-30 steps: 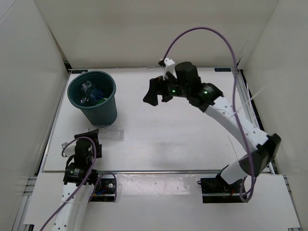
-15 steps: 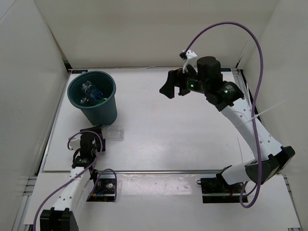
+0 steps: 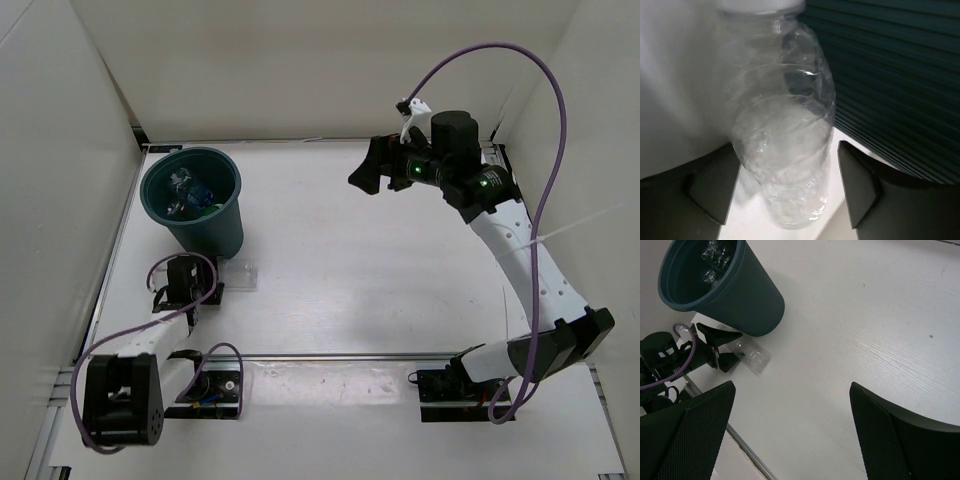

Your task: Put the plastic bottles in the bin

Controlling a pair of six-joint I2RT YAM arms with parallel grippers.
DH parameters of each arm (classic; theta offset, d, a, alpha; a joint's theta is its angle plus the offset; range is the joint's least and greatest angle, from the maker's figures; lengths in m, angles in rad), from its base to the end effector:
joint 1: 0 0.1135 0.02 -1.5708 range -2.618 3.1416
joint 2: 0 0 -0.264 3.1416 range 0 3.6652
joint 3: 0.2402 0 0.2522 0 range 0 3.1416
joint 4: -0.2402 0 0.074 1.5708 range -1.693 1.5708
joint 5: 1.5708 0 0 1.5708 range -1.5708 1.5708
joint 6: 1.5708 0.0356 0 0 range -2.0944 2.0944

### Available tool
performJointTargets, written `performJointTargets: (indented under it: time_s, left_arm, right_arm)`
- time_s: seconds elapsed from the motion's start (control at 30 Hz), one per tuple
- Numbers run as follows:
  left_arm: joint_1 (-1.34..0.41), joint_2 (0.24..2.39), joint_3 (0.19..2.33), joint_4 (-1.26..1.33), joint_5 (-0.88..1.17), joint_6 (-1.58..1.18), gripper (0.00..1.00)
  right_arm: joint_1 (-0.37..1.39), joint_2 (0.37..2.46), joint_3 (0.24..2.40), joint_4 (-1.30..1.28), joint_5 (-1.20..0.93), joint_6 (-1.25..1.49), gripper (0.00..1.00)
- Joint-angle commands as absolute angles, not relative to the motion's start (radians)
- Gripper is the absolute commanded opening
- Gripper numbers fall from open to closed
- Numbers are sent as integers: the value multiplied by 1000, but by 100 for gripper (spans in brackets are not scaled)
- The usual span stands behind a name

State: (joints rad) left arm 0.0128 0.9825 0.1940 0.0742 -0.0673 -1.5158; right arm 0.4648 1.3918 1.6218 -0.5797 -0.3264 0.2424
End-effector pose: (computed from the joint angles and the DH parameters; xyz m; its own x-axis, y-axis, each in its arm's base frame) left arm 0.1714 0.0046 0.1299 0.0275 -0.9960 -0.0855 -0.6575 0.0464 -0.7520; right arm 0.2622 0.1442 0.4506 -0.4639 0.0218 -0.8856 -0.6000 0.7278 0.3322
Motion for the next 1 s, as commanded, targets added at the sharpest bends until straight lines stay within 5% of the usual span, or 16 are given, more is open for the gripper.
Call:
performJointTargets:
  time_s: [0.0,0.1,0.37,0.6,0.77,0.97]
  left_arm:
    - [46,1081,261,97,35,-1396,85]
    - [55,1108,285,97,80,-1368,64]
    - [55,846,253,-121,161,-1402,53]
    - [55,468,645,-832,60,-1500,56]
    - [55,555,951,-916,37,-1284,56]
    - [46,920,1366,-727,-174,-875,59]
  right_arm:
    - [446,1350,1597,-568,-347,250,98]
    - [437,1341,1588,-568,-334,250,100]
    - [396,1322,1557,-568,-324,281,100]
    - [348,1293,1497,-568,-344,325,100]
    - [336,1293,1450,-568,-367,359,99]
    - [336,1302,1450,-558,-420,405,99]
